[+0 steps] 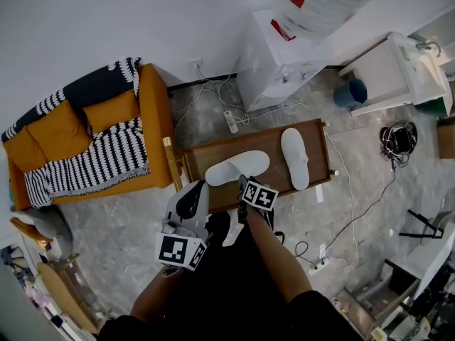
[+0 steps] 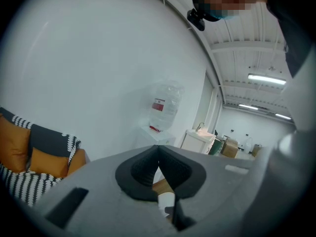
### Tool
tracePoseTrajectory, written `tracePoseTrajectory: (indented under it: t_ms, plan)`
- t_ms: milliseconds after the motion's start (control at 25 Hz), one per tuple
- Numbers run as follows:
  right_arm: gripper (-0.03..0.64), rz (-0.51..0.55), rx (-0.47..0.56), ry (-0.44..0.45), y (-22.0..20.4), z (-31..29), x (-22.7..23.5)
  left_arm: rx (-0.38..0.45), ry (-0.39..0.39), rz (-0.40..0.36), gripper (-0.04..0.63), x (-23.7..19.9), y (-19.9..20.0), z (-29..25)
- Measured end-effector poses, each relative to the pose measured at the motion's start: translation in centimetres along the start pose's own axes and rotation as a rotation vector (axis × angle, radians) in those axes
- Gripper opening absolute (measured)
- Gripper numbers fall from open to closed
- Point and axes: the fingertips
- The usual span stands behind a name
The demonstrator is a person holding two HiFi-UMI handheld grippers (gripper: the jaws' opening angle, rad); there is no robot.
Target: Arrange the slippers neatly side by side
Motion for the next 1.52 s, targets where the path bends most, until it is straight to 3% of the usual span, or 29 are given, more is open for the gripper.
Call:
tracePoseTrajectory:
  t_ms: [520, 720, 880, 1360, 1520]
  plan:
    - [0.147, -0.056, -0.043, -0.044, -1.4, -2.9, 1.8, -0.03, 0.021, 0.004, 0.012, -0.9, -1.1, 1.1]
    - [0.052, -0.034, -0.054, -0.048, -1.4, -3.2, 1.9, -0.035, 0.03, 0.007, 0.012, -1.2, -1.5, 1.4]
    - [0.037, -0.018, -0.059, -0.039, -1.3, -2.9, 1.7, -0.038, 0.035, 0.015, 0.012, -1.3, -1.7, 1.4]
    - [0.029, 0.206, -0.107, 0.045, -0.1, -0.1, 0.9, -0.038, 0.038, 0.028, 0.011, -0.3, -2.1, 1.1]
    - [0.028, 0.324, -0.123, 0.077, 0.6, 1.0, 0.9, -0.035, 0.051, 0.038, 0.012, 0.3, -2.1, 0.8]
Point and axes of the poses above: the fingertips, and each gripper's own axes: z backward along the fingers, x to its right, y out of its top, and after that the axes turned 6 degrees about x, right-handed
